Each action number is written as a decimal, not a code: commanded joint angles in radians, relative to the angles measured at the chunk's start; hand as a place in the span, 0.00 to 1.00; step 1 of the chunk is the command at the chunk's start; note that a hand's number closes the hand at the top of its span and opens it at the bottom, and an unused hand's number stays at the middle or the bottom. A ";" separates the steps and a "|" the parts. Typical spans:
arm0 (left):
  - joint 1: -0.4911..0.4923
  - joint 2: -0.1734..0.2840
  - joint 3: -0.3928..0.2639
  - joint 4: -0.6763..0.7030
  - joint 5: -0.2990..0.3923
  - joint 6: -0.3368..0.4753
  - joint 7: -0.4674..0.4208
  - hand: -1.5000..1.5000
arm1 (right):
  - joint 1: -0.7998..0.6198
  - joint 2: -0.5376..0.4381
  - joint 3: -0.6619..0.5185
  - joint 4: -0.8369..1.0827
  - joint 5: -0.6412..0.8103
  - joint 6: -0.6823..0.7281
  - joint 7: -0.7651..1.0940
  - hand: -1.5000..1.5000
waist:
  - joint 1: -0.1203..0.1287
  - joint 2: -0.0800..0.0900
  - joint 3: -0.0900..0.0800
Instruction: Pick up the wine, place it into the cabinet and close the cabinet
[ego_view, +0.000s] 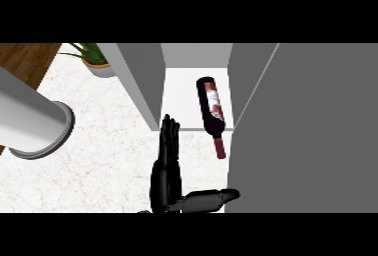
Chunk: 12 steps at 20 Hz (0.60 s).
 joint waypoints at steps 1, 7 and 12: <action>0.099 0.033 -0.072 -0.184 -0.079 0.126 0.034 0.00 | 0.056 -0.013 -0.028 -0.091 -0.068 0.021 0.016 0.00 | 0.000 0.000 0.000; 0.187 0.163 -0.080 -0.355 -0.112 0.055 0.071 0.00 | 0.023 -0.011 -0.002 -0.128 -0.096 0.006 0.094 0.00 | -0.002 0.000 0.000; 0.247 0.265 -0.080 -0.453 -0.108 -0.012 0.086 0.00 | 0.108 -0.017 0.040 -0.136 -0.154 0.086 0.079 1.00 | -0.007 0.000 0.000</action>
